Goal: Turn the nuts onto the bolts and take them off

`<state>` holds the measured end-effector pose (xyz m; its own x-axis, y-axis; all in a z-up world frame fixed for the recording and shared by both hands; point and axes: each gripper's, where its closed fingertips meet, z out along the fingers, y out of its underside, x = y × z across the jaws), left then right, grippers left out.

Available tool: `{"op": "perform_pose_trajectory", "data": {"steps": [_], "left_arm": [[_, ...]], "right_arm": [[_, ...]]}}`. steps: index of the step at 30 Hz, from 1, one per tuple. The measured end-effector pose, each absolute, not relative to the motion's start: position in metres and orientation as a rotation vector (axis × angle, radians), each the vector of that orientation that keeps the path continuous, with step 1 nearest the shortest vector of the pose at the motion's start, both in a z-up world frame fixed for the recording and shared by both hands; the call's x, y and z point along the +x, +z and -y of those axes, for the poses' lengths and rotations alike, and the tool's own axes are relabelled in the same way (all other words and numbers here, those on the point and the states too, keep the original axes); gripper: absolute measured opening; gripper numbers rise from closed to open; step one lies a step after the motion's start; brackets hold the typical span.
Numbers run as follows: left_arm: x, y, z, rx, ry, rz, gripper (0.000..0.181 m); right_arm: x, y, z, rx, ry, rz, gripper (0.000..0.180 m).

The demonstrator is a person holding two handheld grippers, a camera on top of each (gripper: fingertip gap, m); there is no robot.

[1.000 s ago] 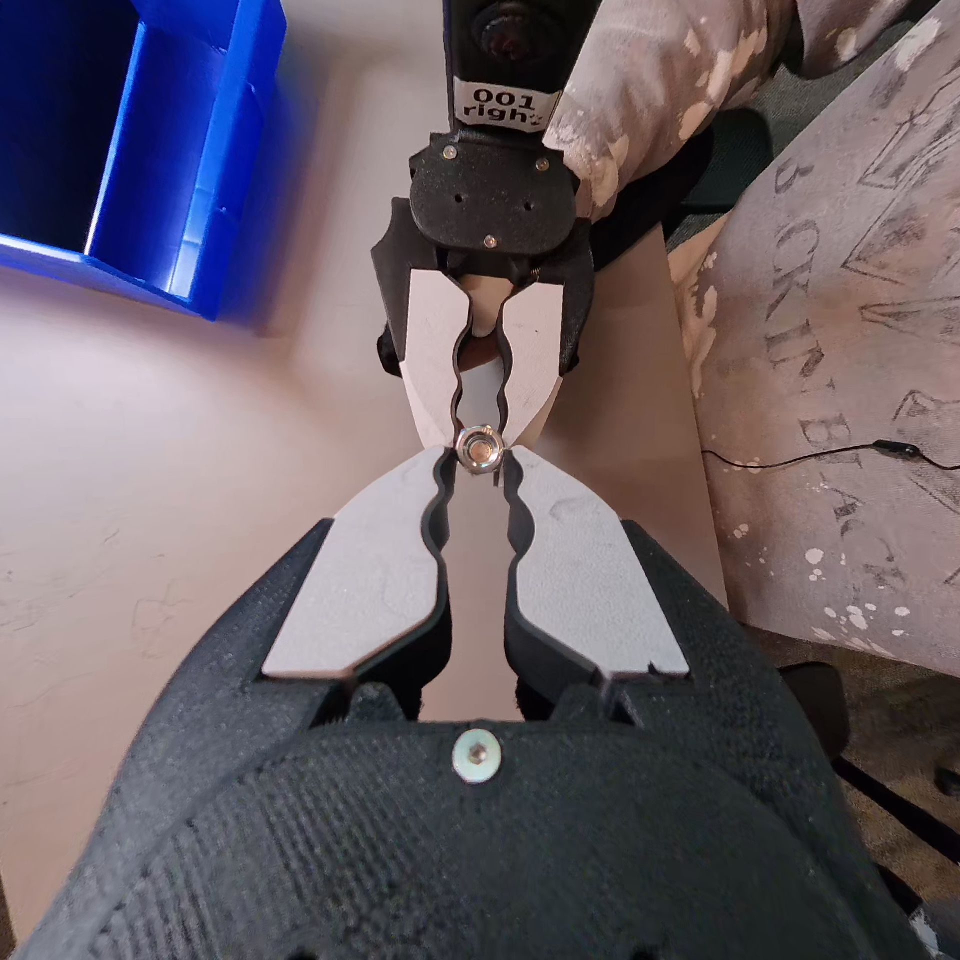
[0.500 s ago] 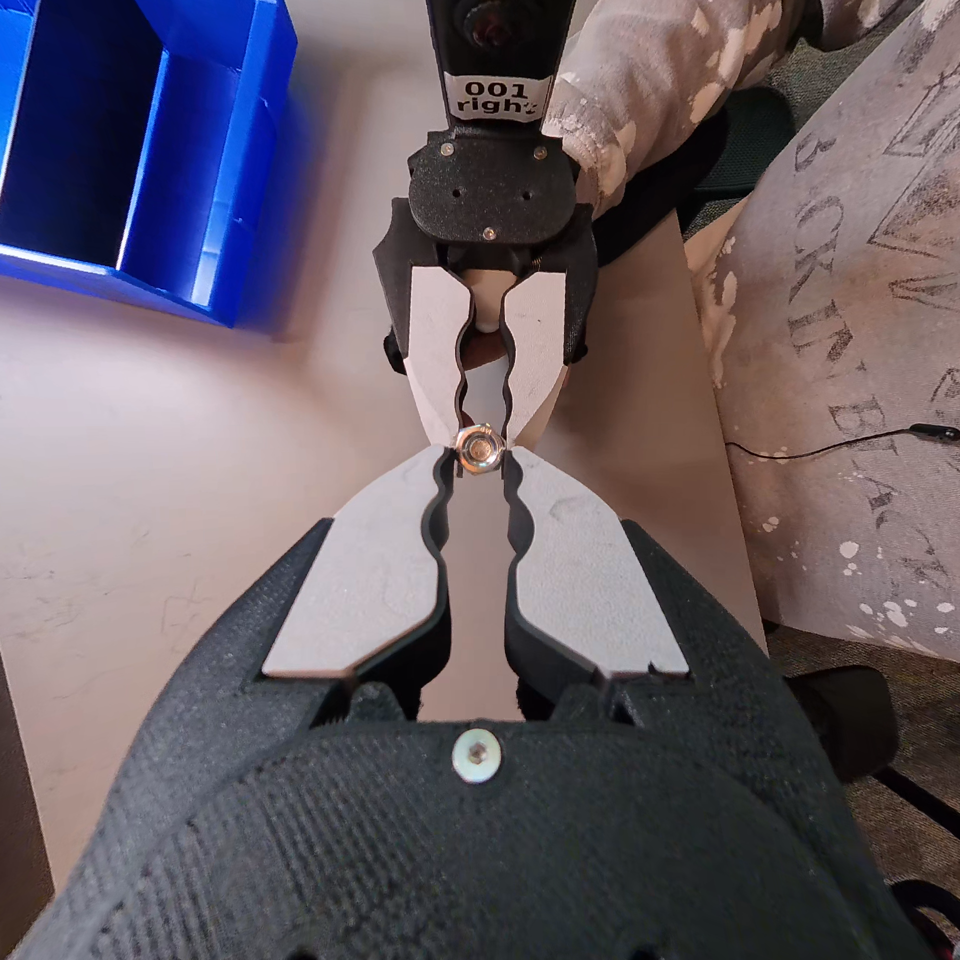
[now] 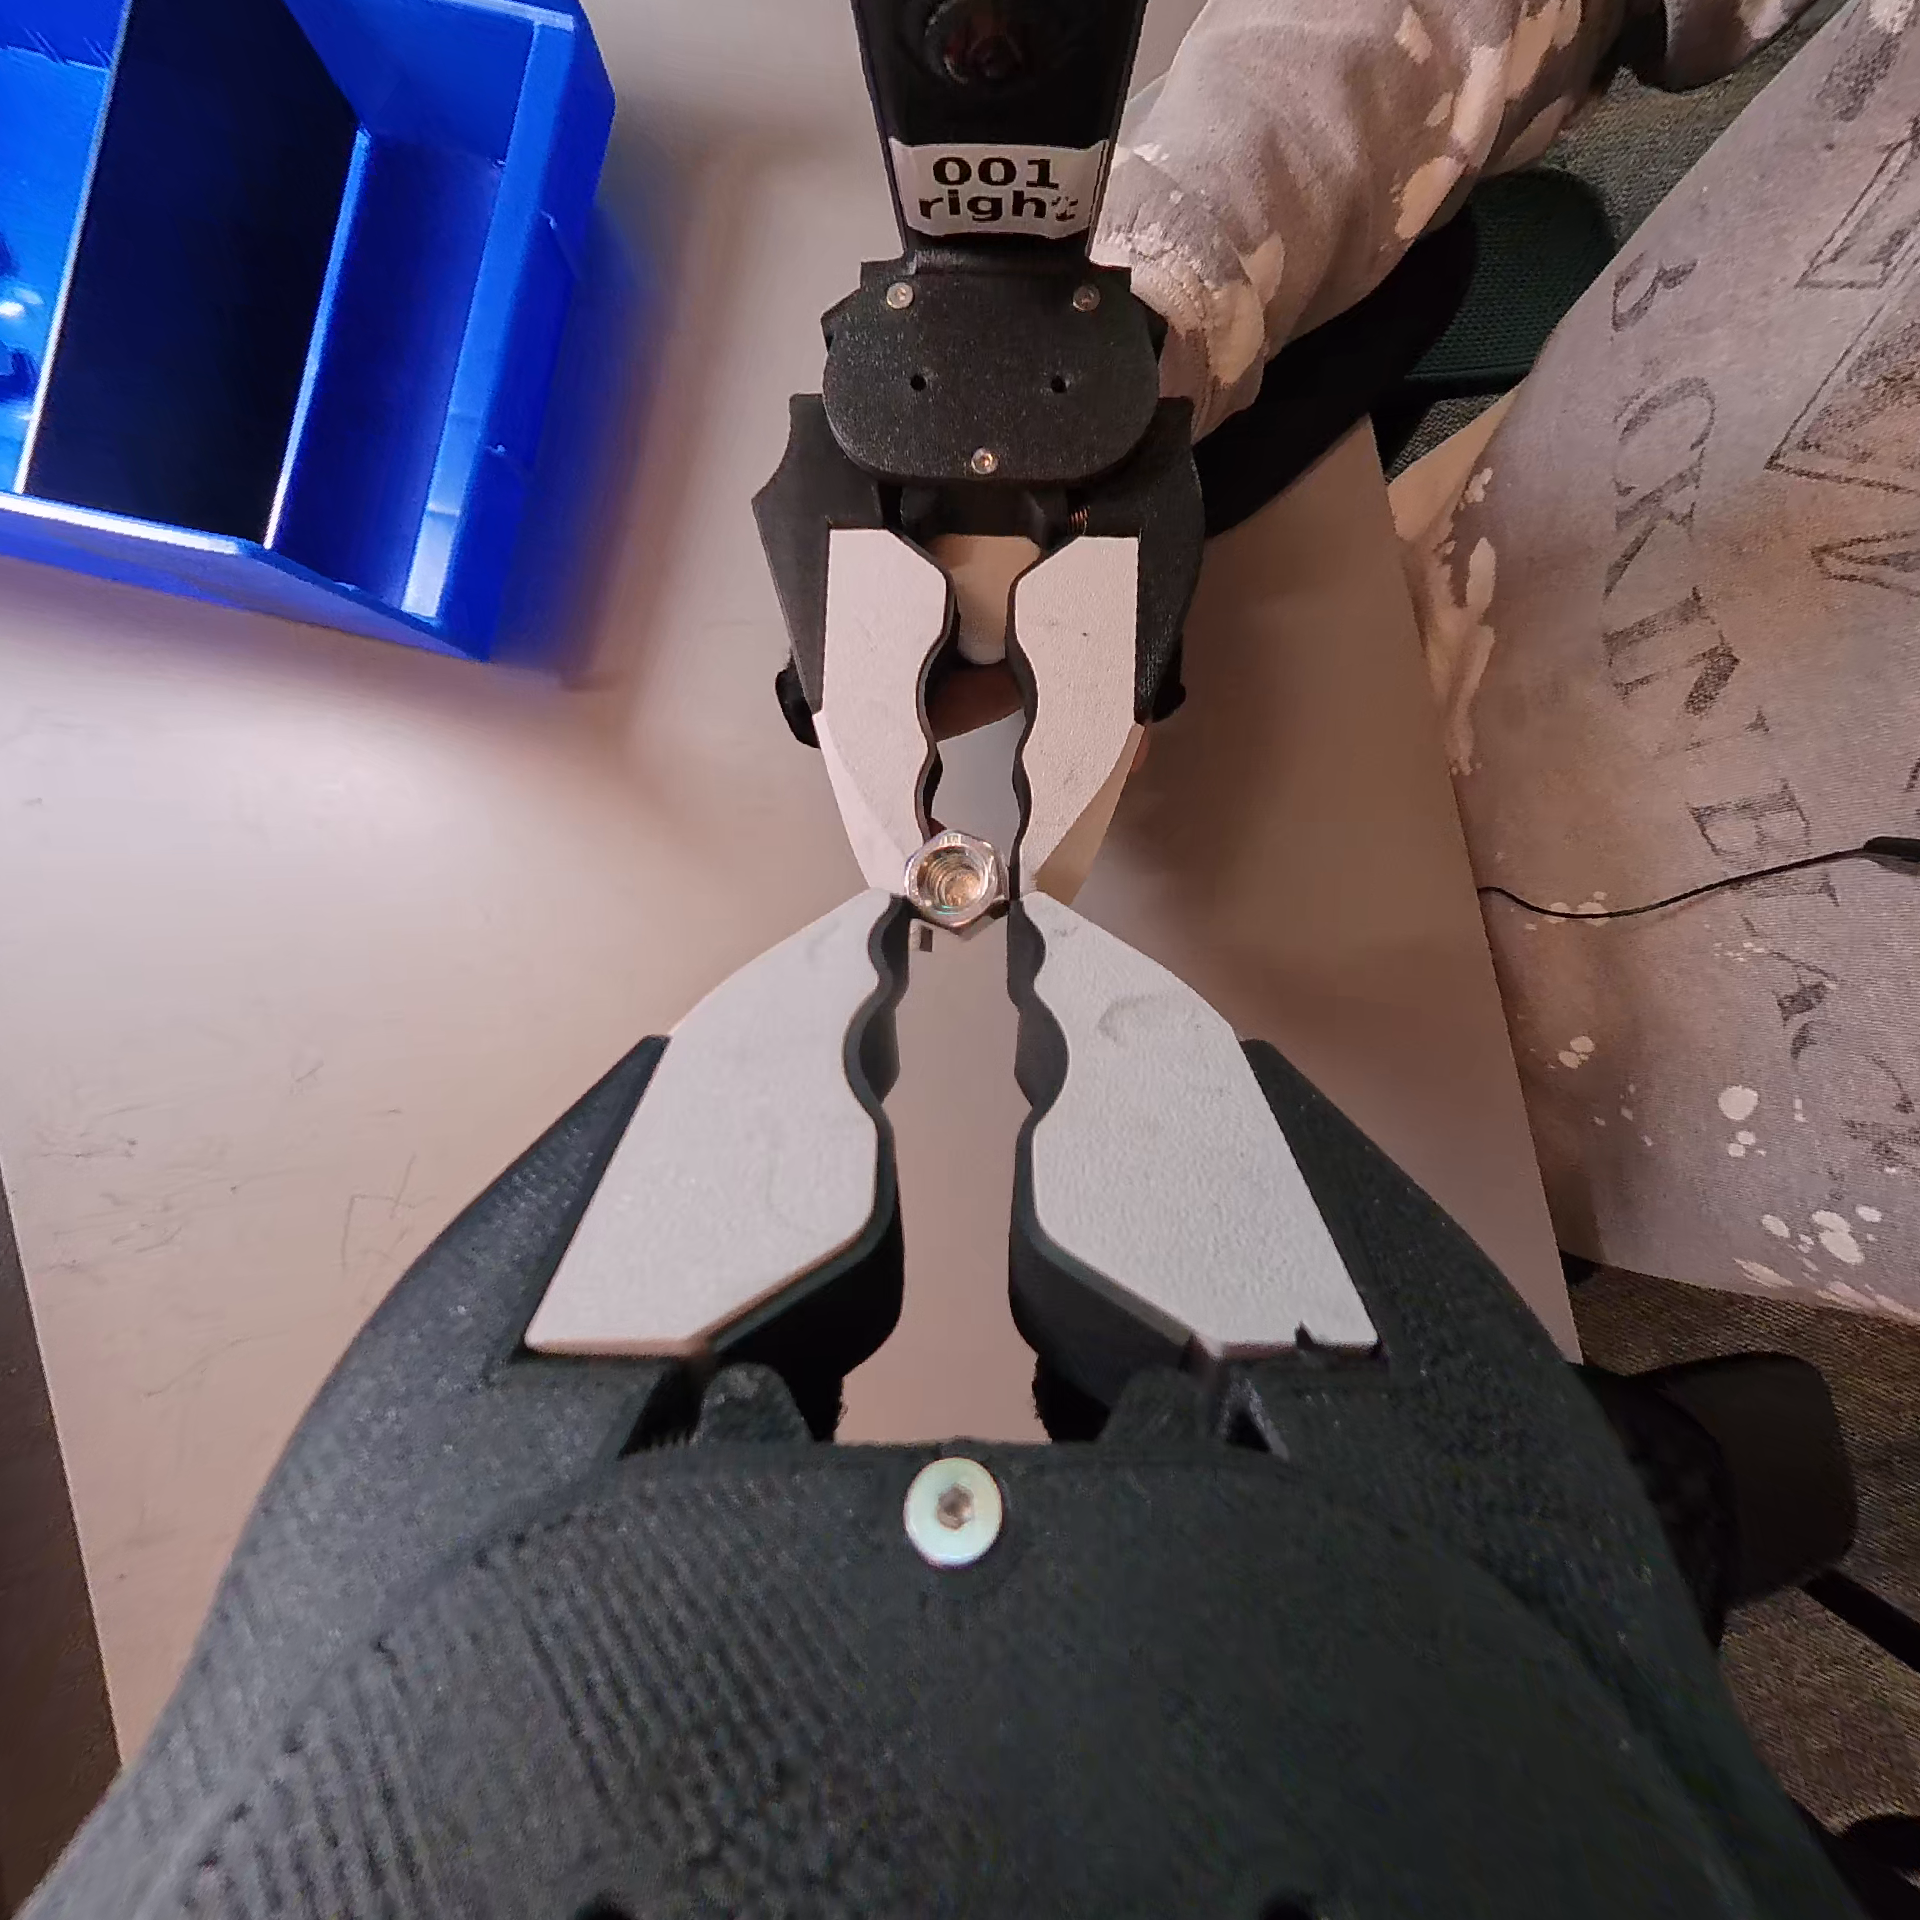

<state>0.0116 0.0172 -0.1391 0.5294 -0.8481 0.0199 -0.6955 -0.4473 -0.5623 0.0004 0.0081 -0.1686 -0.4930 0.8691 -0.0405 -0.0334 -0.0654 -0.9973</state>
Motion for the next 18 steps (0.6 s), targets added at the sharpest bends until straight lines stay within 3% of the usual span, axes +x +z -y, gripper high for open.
{"op": "perform_pose_trajectory", "data": {"steps": [18], "left_arm": [[0.0099, -0.1374, -0.0255, -2.098, -0.311, -1.157, 0.019]], "right_arm": [[-0.0012, -0.1662, -0.0153, -0.96, 1.658, 1.47, 0.018]]}}
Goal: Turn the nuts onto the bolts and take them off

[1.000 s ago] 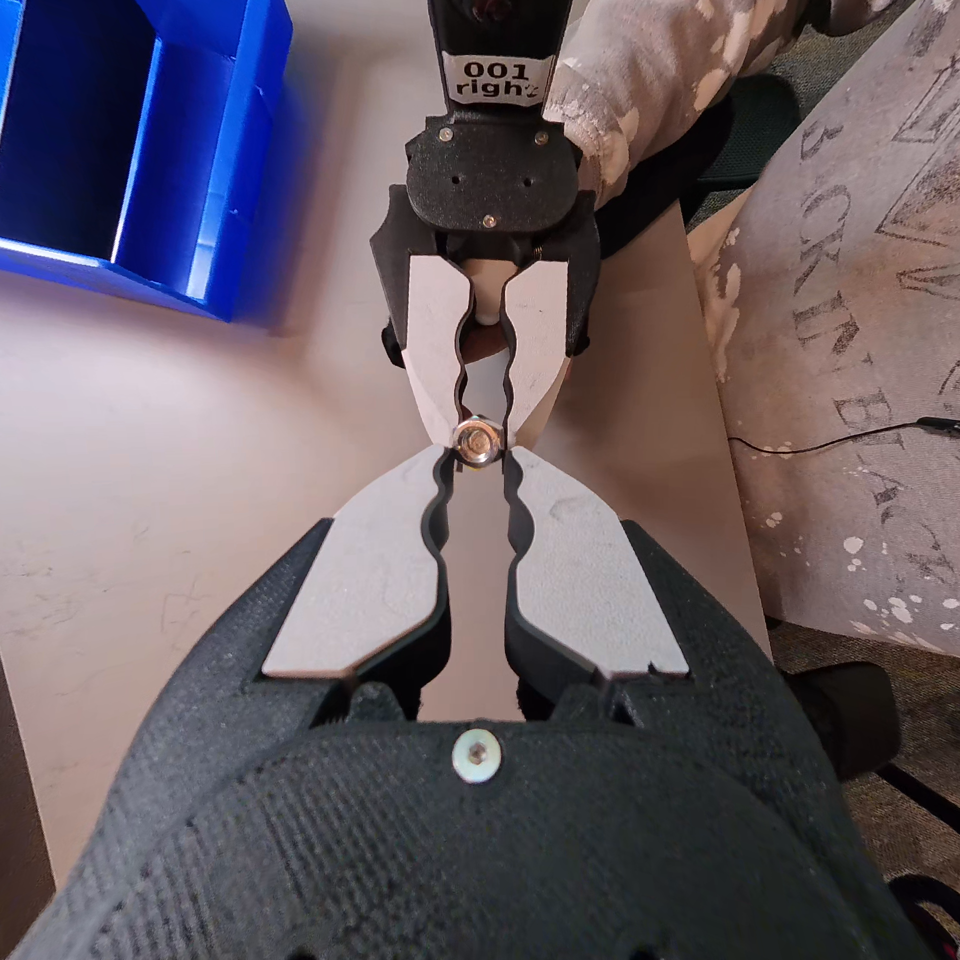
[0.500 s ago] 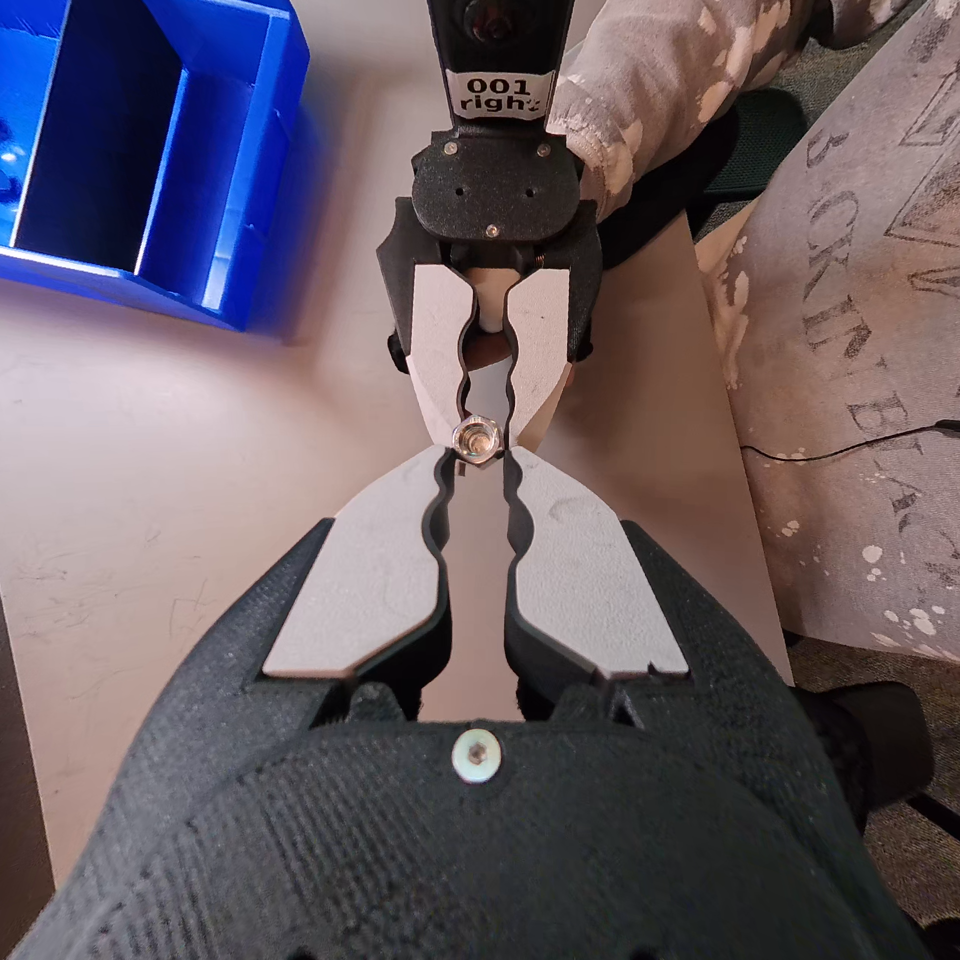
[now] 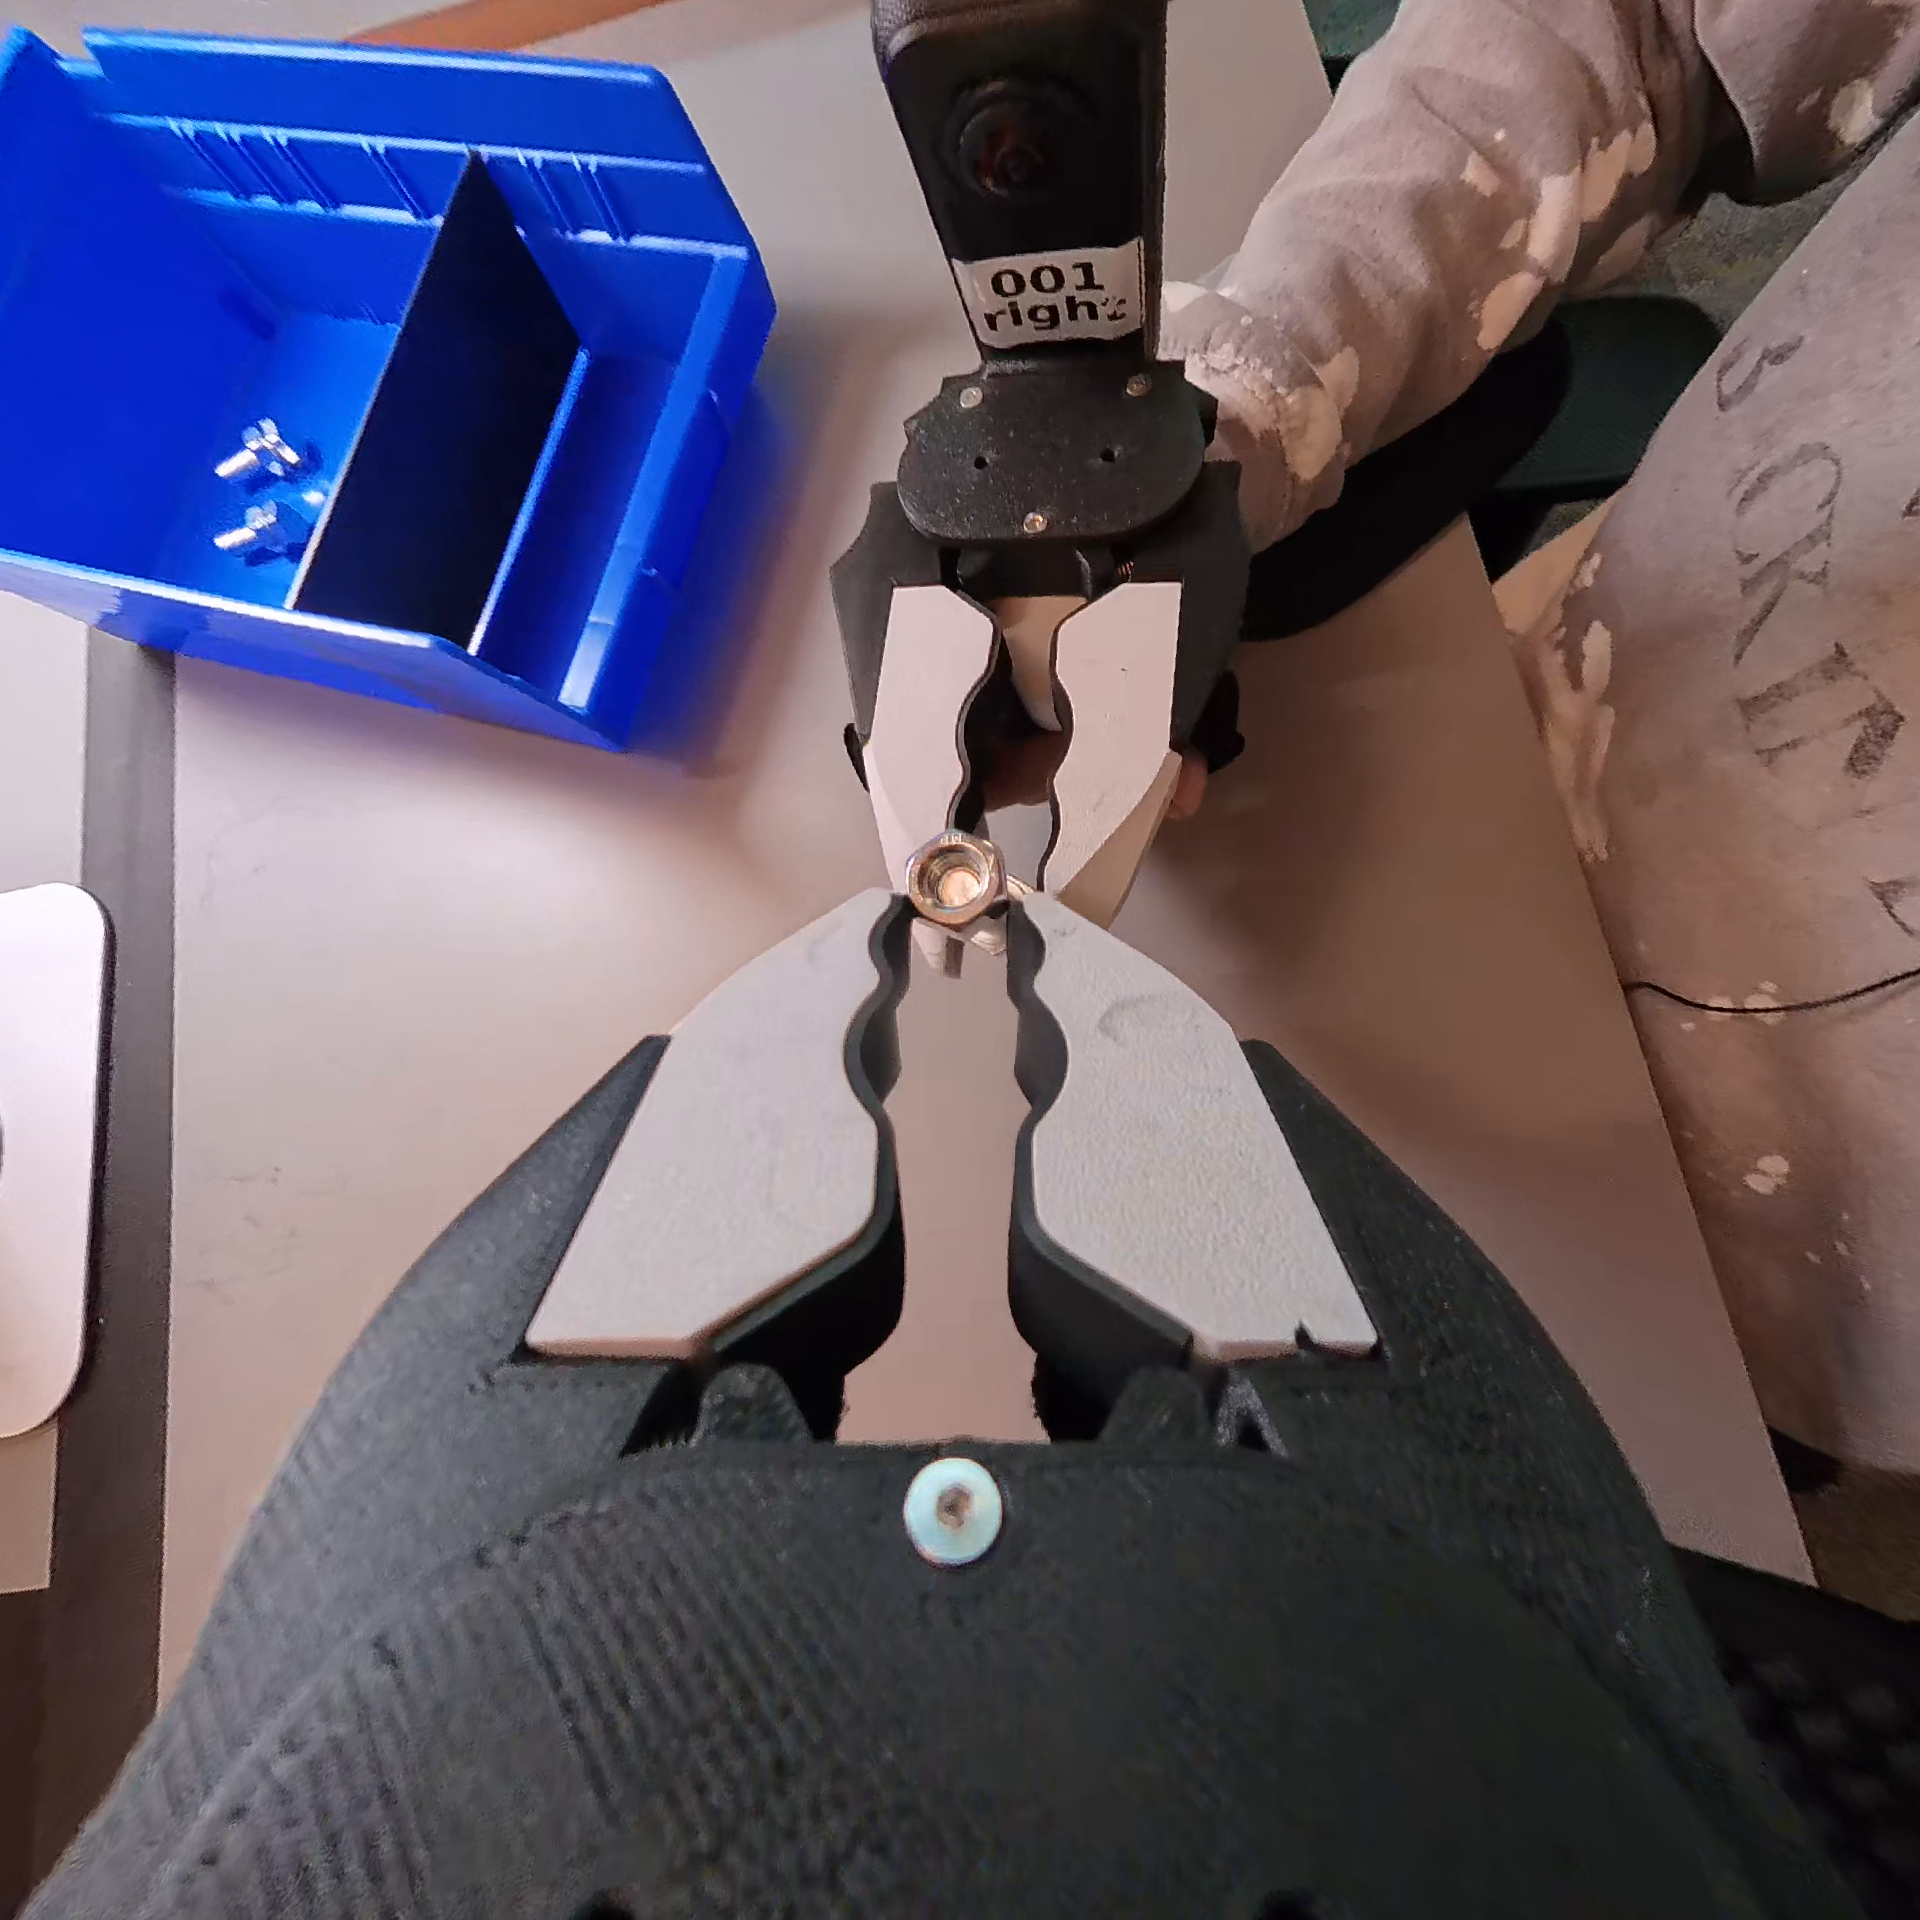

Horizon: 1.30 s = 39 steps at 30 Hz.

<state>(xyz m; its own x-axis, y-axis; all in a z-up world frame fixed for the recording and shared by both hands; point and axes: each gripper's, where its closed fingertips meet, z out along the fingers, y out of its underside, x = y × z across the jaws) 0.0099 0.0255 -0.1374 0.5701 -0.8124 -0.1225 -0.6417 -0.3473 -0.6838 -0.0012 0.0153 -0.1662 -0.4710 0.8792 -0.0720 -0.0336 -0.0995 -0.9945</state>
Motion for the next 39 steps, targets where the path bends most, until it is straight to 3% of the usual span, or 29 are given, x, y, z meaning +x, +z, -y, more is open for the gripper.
{"op": "perform_pose_trajectory", "data": {"steps": [39], "left_arm": [[0.0085, -0.1399, -0.0236, -1.997, -0.408, -0.999, 0.019]], "right_arm": [[-0.0011, -0.167, -0.0151, -0.946, 1.674, 1.467, 0.018]]}}
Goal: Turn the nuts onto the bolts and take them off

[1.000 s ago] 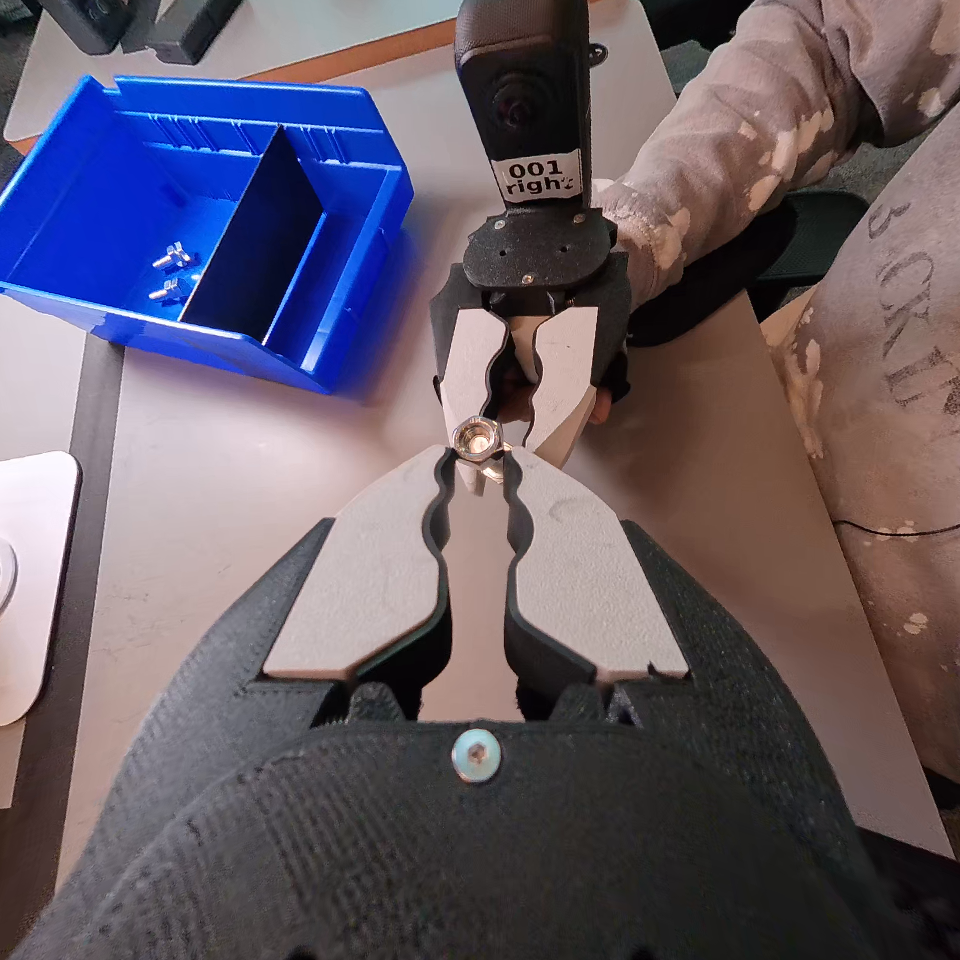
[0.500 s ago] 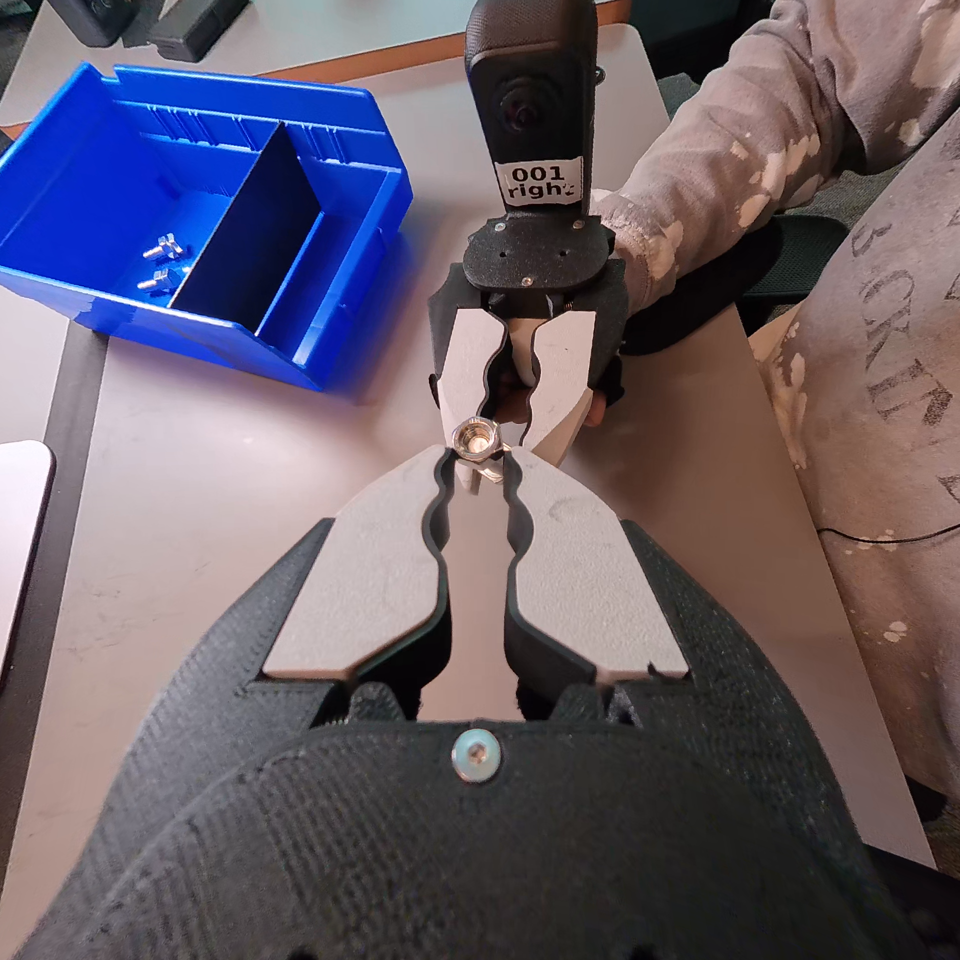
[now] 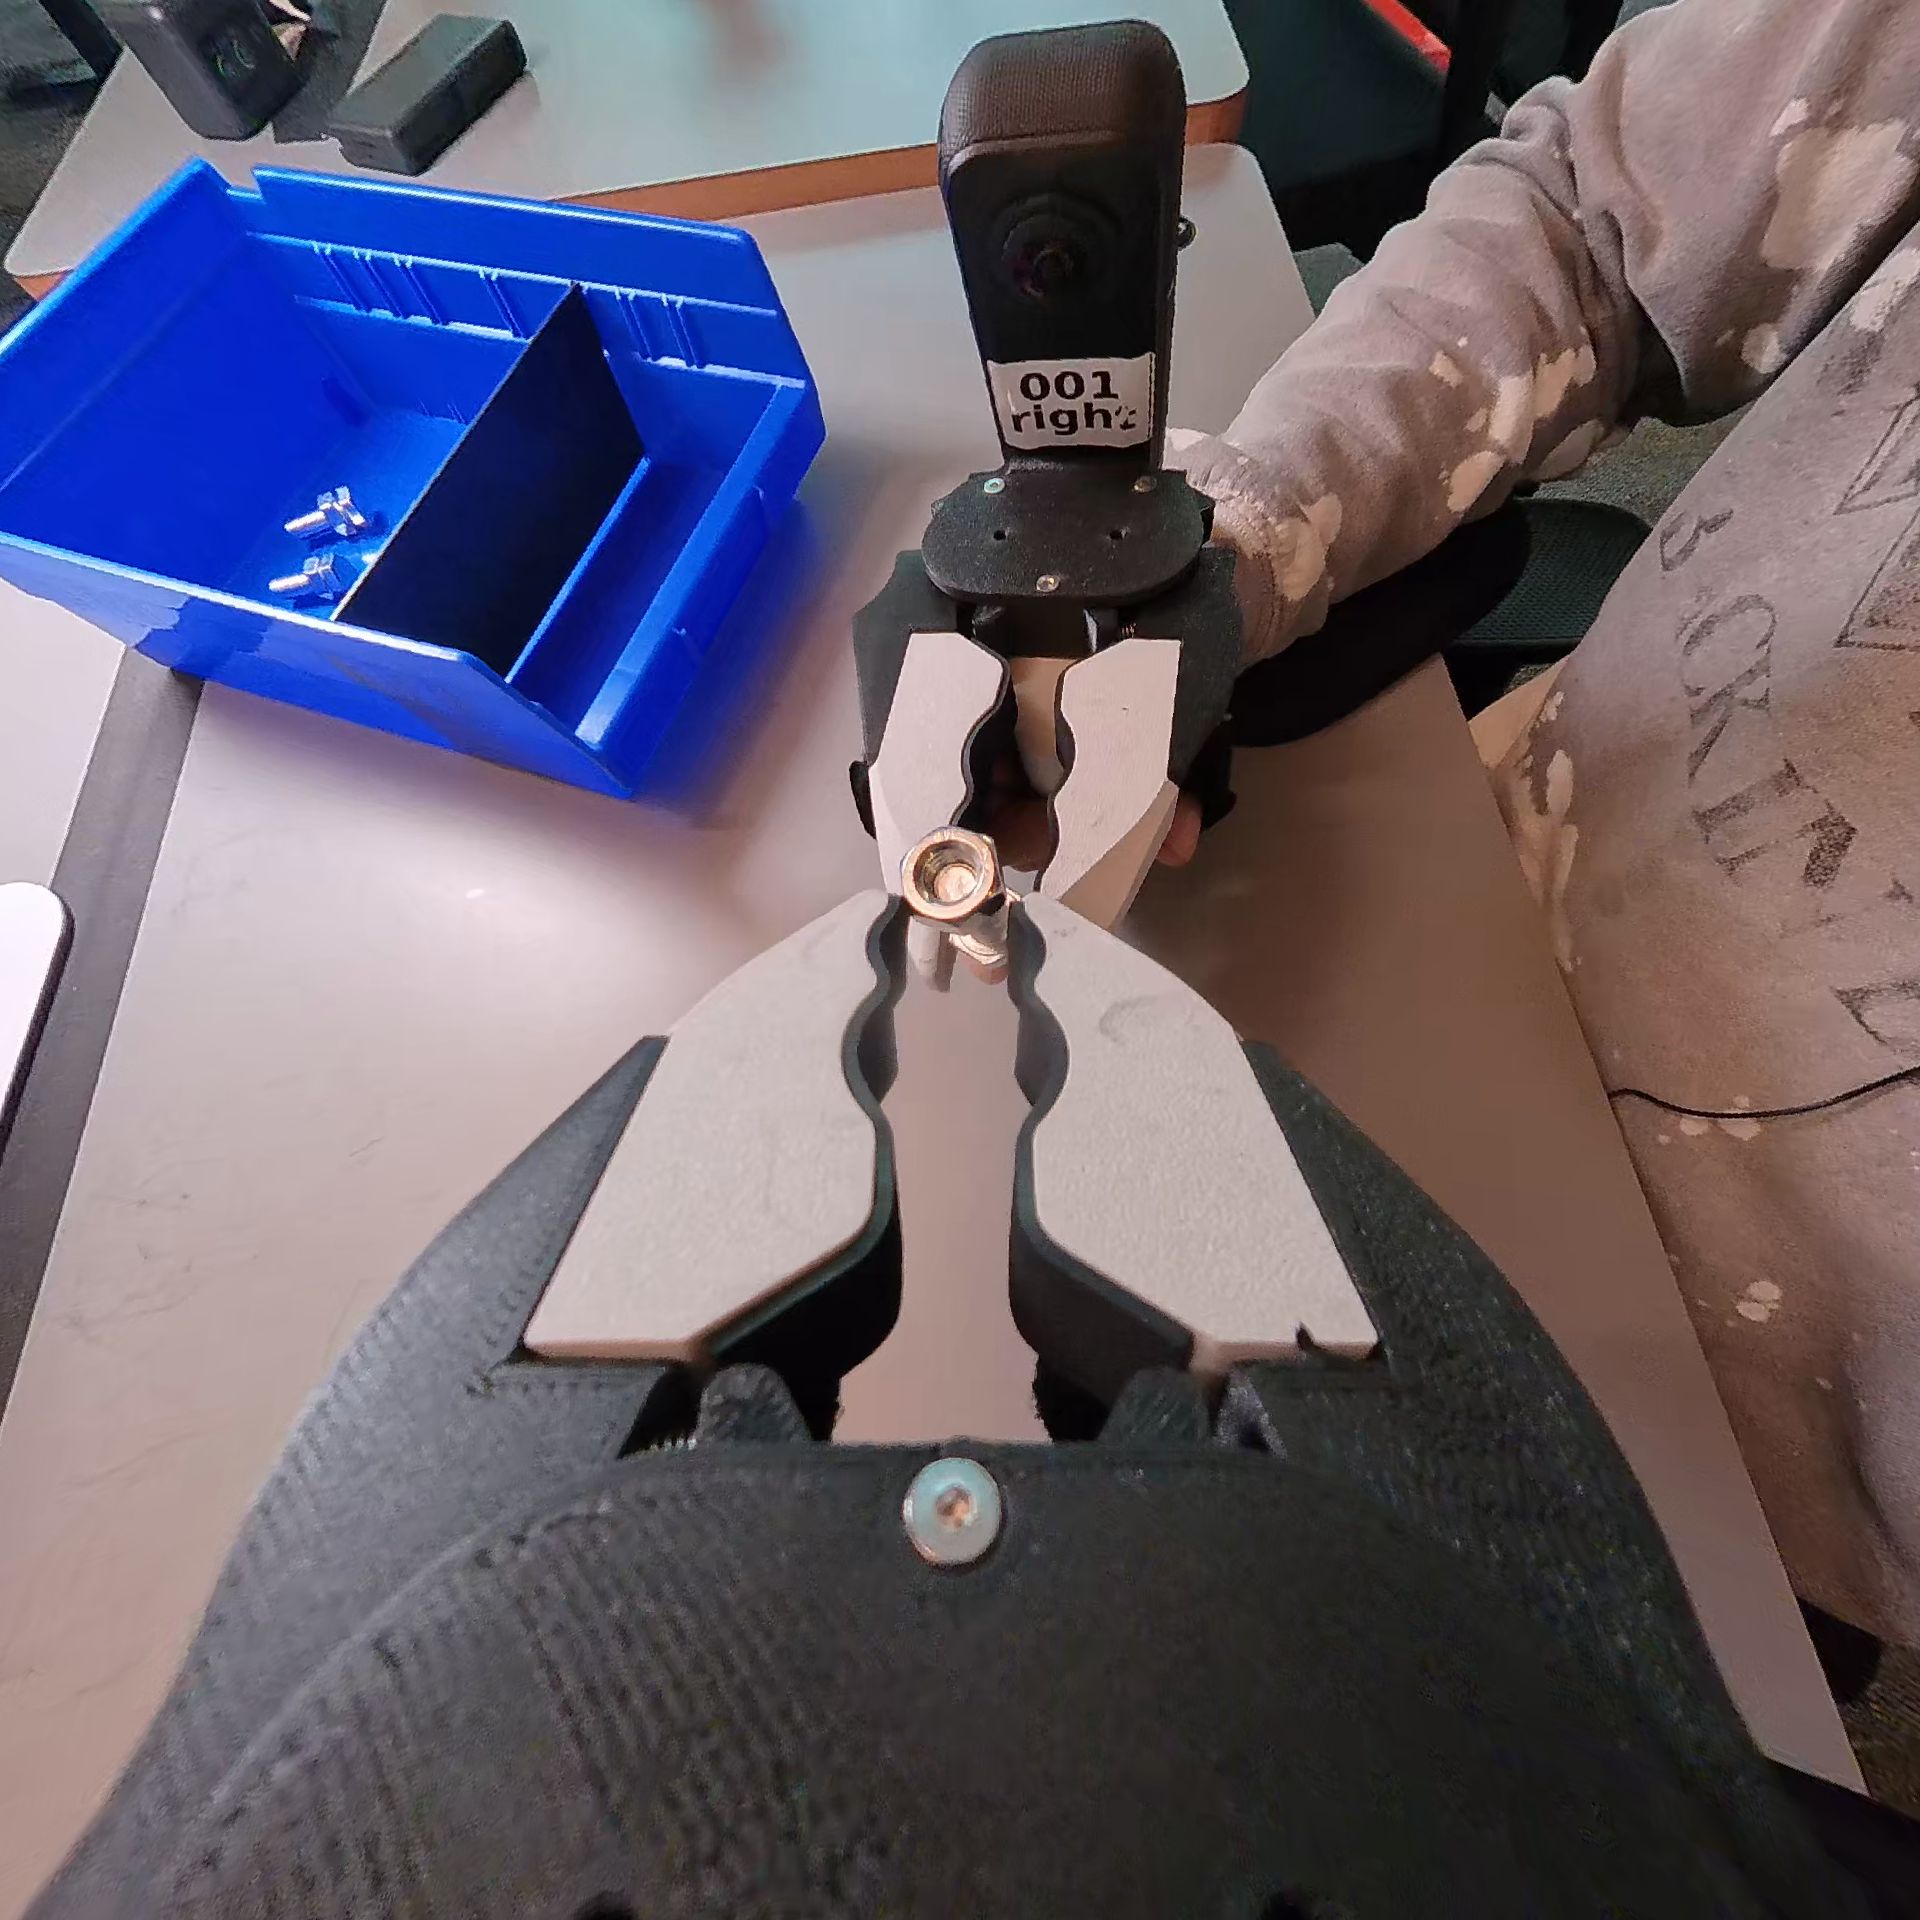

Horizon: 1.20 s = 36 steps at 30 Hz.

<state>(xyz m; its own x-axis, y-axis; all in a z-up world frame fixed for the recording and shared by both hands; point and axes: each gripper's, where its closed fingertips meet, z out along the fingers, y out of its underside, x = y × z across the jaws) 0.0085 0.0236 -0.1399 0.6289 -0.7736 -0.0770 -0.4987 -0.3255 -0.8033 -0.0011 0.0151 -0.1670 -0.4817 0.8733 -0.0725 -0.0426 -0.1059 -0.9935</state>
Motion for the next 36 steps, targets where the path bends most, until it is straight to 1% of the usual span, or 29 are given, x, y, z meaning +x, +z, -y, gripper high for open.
{"op": "perform_pose_trajectory", "data": {"steps": [10, 16, 19, 21, 23, 36], "left_arm": [[0.006, -0.137, -0.023, -1.98, -0.43, -0.97, 0.023], [0.013, -0.134, -0.018, -1.982, -0.578, -0.922, 0.029], [0.014, -0.134, -0.019, -1.989, -0.596, -0.913, 0.029], [0.014, -0.135, -0.019, -2.003, -0.593, -0.917, 0.026], [0.013, -0.136, -0.021, -2.007, -0.56, -0.924, 0.019], [0.014, -0.131, -0.024, -1.946, -0.49, -0.919, 0.019]], "right_arm": [[-0.001, -0.167, -0.015, -0.934, 1.656, 1.472, 0.018], [-0.001, -0.169, -0.013, -0.927, 1.643, 1.483, 0.018], [-0.001, -0.171, -0.012, -0.92, 1.628, 1.498, 0.018], [-0.001, -0.171, -0.011, -0.917, 1.623, 1.502, 0.018], [-0.001, -0.171, -0.012, -0.918, 1.623, 1.5, 0.018], [0.0, -0.165, -0.014, -0.913, 1.653, 1.466, 0.018]]}}
